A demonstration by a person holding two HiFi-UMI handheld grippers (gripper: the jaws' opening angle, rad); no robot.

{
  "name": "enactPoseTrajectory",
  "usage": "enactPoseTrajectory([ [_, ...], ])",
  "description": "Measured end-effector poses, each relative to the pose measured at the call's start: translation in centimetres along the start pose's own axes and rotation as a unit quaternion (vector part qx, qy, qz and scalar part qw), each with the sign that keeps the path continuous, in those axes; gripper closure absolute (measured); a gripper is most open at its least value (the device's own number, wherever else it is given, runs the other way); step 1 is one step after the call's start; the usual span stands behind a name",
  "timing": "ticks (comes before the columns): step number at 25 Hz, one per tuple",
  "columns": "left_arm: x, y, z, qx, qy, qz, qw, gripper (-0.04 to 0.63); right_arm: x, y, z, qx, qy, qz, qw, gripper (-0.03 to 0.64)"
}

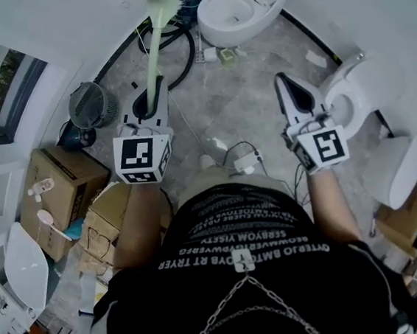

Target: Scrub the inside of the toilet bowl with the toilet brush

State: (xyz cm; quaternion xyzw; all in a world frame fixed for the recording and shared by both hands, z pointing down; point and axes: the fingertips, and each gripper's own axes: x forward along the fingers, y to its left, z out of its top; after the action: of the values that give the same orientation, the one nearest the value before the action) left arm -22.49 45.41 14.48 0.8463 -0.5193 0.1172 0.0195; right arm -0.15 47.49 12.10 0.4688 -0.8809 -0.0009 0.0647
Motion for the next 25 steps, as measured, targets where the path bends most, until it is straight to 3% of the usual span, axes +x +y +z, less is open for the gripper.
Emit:
enactPoseTrajectory([
  [12, 0.1, 3.8, -1.6, -0.016, -0.003, -0.007, 0.9998, 0.594, 3.5, 2.0, 0.8, -0.013, 0.002, -0.01, 1.0, 0.615],
  [25, 0.9, 3.8, -1.4, -0.018, -0.005, -0.034, 0.9992, 0.594, 3.2, 0.7, 1.4, -0.007, -0.002, -0.035, 0.999, 0.615],
])
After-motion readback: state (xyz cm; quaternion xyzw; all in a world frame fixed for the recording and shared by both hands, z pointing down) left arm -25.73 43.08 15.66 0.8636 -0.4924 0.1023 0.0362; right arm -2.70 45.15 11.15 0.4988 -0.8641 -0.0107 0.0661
